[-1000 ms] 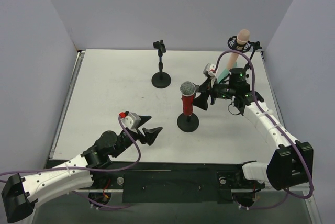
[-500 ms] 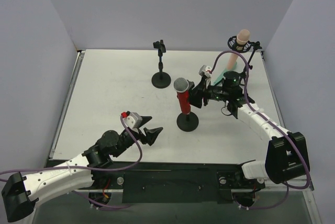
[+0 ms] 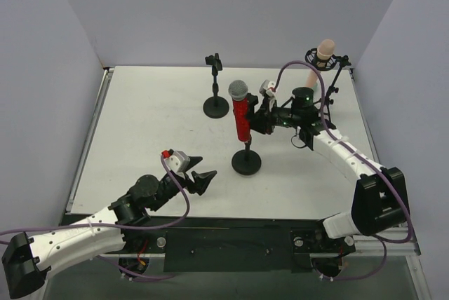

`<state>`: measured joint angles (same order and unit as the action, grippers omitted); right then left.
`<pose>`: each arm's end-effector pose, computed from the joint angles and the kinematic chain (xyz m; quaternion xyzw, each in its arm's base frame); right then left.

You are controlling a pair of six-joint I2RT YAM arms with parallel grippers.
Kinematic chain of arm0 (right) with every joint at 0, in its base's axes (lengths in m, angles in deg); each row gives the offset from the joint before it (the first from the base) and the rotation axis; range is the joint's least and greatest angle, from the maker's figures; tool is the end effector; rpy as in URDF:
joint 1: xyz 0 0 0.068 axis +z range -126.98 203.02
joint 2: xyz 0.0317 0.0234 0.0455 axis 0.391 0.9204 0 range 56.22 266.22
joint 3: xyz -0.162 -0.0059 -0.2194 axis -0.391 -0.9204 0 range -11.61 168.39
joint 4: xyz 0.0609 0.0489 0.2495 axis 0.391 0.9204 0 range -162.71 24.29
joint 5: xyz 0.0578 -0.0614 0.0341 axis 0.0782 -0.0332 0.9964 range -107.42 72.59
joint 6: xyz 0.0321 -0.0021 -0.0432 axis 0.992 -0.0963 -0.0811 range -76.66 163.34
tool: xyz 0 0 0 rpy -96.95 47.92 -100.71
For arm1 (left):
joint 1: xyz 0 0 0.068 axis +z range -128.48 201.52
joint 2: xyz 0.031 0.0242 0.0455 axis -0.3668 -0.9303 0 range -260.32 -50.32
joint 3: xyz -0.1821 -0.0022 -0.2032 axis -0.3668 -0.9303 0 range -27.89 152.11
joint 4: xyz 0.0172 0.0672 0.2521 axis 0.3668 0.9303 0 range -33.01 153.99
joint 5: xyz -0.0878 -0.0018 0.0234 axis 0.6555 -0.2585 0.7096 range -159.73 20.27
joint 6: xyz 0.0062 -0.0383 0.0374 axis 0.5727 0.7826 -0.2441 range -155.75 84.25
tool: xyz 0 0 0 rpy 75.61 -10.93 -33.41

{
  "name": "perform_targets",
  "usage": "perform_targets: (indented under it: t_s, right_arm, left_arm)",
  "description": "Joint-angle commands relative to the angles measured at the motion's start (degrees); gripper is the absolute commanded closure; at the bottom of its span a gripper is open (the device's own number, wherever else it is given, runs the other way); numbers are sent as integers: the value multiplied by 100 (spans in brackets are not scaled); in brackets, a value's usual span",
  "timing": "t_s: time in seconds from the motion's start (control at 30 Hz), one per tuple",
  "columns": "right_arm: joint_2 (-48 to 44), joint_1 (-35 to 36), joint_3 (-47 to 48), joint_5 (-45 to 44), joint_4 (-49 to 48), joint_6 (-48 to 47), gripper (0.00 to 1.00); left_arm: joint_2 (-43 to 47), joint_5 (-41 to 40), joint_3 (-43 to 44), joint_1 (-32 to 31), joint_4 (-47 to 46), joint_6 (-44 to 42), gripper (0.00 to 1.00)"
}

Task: Attach the microphones to the stand

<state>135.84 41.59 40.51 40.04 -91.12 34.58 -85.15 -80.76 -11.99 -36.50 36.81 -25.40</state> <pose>0.2838 0.1270 0.2986 -0.4607 0.5747 0.4131 0.5356 0.0922 -0.1349 0.2439 0.2185 0.6645 -0.3442 0.6262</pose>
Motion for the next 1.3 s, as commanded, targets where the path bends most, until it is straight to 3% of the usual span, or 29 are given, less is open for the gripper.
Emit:
perform_targets:
  t_s: [0.0, 0.3, 0.57, 0.9, 1.27]
  right_arm:
    - [449, -72, 1166, -523, -163, -65, 99]
    - [1987, -318, 3330, -1394, 804, -223, 99]
    - [2980, -424, 4772, -1921, 638, 13, 98]
    - [3227, -371, 4273, -2063, 5, 146, 94]
    - [2612, -635, 3051, -1632, -532, 199, 75]
  left_arm:
    - [117, -171, 352, 10, 172, 64, 23]
    - [345, -365, 440, 10, 576, 116, 23]
    - [337, -523, 554, 10, 726, 125, 23]
    - [257, -576, 546, 1, 674, 134, 24]
    - [468, -523, 432, 1, 656, 125, 24]
